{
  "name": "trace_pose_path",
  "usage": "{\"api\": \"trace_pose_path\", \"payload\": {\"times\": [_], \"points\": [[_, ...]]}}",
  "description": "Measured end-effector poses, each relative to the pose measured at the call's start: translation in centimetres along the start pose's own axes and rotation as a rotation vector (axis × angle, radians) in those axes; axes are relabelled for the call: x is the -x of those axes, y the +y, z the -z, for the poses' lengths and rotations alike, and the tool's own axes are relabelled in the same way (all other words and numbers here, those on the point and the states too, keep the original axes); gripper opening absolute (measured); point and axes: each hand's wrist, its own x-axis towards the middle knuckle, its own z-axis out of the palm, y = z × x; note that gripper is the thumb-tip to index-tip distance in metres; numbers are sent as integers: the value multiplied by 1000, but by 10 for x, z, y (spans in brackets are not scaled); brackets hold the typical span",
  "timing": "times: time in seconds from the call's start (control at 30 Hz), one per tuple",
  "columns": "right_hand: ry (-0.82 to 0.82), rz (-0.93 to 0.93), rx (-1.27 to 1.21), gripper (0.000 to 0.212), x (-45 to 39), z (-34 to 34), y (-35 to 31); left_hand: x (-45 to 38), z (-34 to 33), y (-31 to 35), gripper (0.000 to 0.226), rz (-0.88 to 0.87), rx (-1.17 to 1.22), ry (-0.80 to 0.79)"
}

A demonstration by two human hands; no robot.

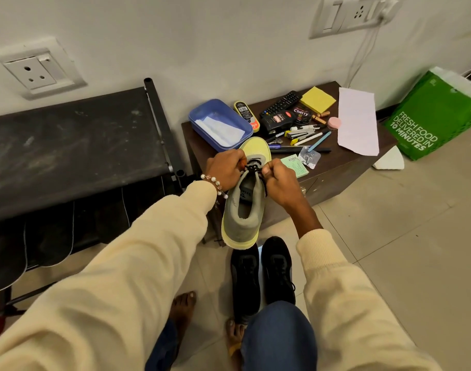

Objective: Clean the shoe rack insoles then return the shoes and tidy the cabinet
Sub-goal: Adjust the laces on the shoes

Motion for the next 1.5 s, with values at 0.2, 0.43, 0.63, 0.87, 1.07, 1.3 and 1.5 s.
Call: {"api": "trace_pose_path", "payload": {"times": [0.2,0.43,0.63,0.87,1.07,1.3,1.5], "points": [[3,2,-158,10,5,3,4,5,5,-6,16,-22,141,-41],[43,-76,-131,11,2,-2,2,5,-2,-6,16,7,115,33],[24,-133,-221,11,0,1,0,2,0,-6,19,84,69,-16],[99,-189,-410,17,28,-3,14,18,1,-17,11,171,563,-21],[200,-157,-207,11,32,-10,7,24,-3,-14,11,209,490,53],[114,-370,-501,22,22,6,4,22,2,-11,16,363,624,17],[72,-417,-653,23,26,11,3,24,2,-8,17,462,740,34]]}}
